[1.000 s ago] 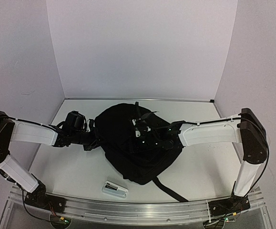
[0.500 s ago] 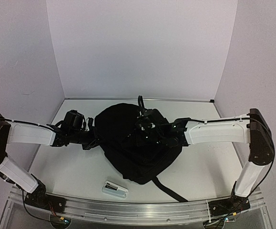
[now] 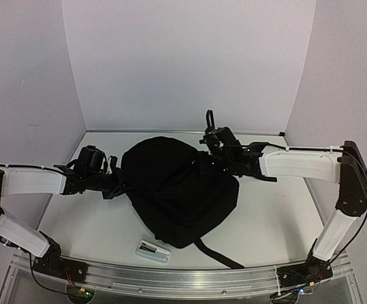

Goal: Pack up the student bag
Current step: Unzip the student bag at the center of the board.

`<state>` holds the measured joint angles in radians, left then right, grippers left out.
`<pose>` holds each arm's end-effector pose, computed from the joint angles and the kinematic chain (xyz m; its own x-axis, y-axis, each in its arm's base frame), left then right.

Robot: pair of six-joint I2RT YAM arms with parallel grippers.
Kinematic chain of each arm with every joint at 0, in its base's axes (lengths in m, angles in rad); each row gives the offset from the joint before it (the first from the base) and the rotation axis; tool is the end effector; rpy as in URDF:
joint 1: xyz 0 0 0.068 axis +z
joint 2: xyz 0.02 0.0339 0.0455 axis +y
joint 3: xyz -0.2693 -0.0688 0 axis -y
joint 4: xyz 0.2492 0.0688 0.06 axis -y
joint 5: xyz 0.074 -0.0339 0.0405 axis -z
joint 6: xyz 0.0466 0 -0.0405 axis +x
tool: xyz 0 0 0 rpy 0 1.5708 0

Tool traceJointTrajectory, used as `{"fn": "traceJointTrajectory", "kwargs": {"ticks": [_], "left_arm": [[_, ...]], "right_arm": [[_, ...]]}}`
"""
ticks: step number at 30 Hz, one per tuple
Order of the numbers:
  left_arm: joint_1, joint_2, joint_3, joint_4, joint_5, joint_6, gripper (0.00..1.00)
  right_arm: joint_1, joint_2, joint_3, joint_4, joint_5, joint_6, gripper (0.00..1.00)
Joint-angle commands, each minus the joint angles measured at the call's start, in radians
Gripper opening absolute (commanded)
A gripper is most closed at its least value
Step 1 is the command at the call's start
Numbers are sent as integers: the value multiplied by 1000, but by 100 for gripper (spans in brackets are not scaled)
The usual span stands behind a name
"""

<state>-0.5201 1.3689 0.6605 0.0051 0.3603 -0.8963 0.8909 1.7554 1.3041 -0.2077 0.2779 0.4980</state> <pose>0.2383 -0.1554 0.1847 -0.8959 -0.3291 -0.2982 -0.0022 0.6747 -0.7381 0.2701 0.3137 0.2508 -0.6303 -0.0490 -0.7748 -0.3533 0.9068 0.2301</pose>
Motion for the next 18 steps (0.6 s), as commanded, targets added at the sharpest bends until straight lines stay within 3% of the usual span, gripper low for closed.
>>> {"fn": "traceJointTrajectory", "kwargs": {"ticks": [1,13,18], "left_arm": [[32,-42,-20,-88,-71,38,0],[32,-96,-84,-69,8,71,0],[-13,-55,-18,-99,119,145,0]], "right_arm": [[-74,-88,-10,-48,129,-16,0],[-209,7,-7,-13,65,-60,0],[-210,11,50,5,-118,-106,0]]}}
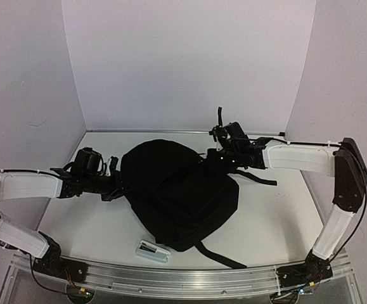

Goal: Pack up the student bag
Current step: Unzip the student bag at the center of the board.

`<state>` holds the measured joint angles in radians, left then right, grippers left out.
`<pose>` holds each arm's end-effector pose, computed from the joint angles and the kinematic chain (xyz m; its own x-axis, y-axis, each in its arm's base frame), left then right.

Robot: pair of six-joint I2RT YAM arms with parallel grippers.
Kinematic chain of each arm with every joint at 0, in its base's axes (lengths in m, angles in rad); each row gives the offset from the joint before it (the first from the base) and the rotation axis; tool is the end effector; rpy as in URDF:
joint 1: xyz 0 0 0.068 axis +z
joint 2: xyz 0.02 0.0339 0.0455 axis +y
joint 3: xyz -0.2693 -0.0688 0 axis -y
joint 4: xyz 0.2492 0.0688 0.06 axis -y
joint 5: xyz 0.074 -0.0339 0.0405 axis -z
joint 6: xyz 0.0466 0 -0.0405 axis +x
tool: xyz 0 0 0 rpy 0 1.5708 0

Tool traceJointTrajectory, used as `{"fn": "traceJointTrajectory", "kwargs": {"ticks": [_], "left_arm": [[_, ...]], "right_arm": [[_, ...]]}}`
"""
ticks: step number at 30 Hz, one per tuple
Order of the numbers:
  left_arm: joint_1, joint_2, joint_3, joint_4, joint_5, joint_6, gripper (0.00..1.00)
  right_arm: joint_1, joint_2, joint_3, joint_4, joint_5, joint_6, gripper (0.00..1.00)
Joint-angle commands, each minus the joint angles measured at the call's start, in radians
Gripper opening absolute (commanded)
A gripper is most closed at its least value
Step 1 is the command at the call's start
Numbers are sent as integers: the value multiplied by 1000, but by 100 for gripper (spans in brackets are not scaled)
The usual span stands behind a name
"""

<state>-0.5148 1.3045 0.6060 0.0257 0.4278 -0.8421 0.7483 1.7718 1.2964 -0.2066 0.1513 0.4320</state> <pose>0.2251 -0.1496 0.1865 -0.9061 -0.2673 -0.3279 0.0817 0.6499 -0.7556 0.3096 0.2779 0.2410 -0.6652 -0.0528 -0.7448 -0.3395 0.9098 0.2388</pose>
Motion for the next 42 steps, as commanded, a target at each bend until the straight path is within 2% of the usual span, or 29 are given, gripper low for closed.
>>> {"fn": "traceJointTrajectory", "kwargs": {"ticks": [1,2,4,5,6,7,9,13,16,19,24,31,34,36,39,41,42], "left_arm": [[-40,17,62,-150,45,104,2],[-66,22,91,-186,26,128,9],[-71,-1,119,-223,-27,140,24],[-71,-16,128,-241,-47,147,36],[-71,-21,134,-248,-56,150,40],[-72,-53,174,-303,-123,179,59],[-80,-73,242,-382,-213,224,70],[-105,-36,368,-434,-216,323,78],[-141,33,444,-428,-158,384,80],[-201,151,551,-450,-136,440,80],[-280,310,698,-481,-157,518,85],[-308,454,806,-502,-126,586,88],[-316,488,840,-540,-199,590,88],[-321,497,850,-563,-311,567,83],[-322,482,839,-554,-358,552,78],[-323,470,825,-544,-383,546,70],[-323,469,820,-547,-402,543,62]], "right_arm": [[-69,-14,67,4,-47,-45,0],[-69,-30,73,3,-97,-41,0],[-69,-82,53,1,-143,-24,31],[-69,-102,44,-4,-162,-14,46],[-69,-112,31,-7,-166,-11,49],[-69,-170,-2,-26,-168,9,66],[-69,-234,-53,-55,-178,39,74],[-69,-323,-149,-118,-171,132,79],[-69,-377,-213,-140,-152,188,83],[-68,-426,-303,-140,-177,247,94],[-69,-508,-415,-135,-202,323,93],[-69,-593,-600,49,-337,453,90],[-69,-577,-641,137,-376,478,90],[-69,-539,-652,194,-406,486,88],[-69,-478,-651,247,-430,484,86],[-69,-429,-651,289,-448,481,84],[-69,-392,-650,313,-455,481,82]]}}
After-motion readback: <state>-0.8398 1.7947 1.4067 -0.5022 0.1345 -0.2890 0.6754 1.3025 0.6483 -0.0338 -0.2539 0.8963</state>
